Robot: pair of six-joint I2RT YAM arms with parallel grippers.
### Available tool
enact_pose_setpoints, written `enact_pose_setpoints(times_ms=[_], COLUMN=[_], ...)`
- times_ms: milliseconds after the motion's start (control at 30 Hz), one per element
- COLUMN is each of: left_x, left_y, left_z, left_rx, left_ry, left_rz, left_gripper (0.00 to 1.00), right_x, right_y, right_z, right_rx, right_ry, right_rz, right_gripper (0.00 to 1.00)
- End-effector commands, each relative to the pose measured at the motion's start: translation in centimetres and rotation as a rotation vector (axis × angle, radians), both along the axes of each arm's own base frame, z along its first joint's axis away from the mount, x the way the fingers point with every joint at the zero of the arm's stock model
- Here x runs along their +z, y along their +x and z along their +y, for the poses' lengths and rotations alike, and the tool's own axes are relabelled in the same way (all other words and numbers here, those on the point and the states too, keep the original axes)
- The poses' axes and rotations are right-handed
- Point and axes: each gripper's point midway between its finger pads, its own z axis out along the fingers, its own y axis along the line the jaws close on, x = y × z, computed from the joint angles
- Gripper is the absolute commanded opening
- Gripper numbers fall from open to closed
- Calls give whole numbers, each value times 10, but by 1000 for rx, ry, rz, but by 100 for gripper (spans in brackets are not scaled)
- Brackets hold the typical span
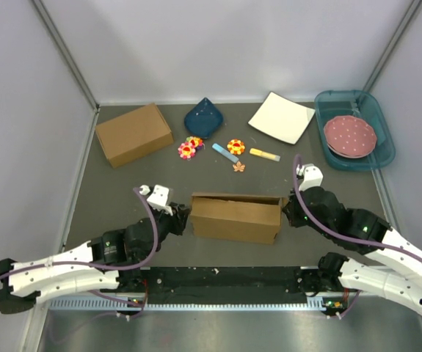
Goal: Fold the paper box
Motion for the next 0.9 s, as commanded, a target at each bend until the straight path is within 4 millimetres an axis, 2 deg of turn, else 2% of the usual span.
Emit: enact_pose_setpoints(times_ms=[0,133,200,367,567,600,667,867], left_x=[25,42,55,68,89,86,101,116], left_y=[4,3,2,0,12,15,20,29], left_z=[13,17,12,-3,-2,-2,-2,-4], left_rx=[56,59,28,-23,37,49,79,133], left_ry=[-76,-139,-184,-223,-235,-209,-242,-242], left_rz=[-30,-49,-81,-107,-188,-188,-235,-282], left_gripper=[34,35,35,34,36,37,38,44], right_x=[-2,-2,-3,-4,-5,-6,-5,-8], right_y=[0,0,0,0,-1,-1,-1,-2], right_z=[-3,-1,-1,0,1,2,2,3], right_rx=[-4,1,3,9,18,20,23,30], right_ry=[-9,-4,-8,-8,-8,-10,-8,-10], right_rz=[-4,-4,-4,0,4,5,5,12], right_gripper=[0,0,0,0,0,0,0,0])
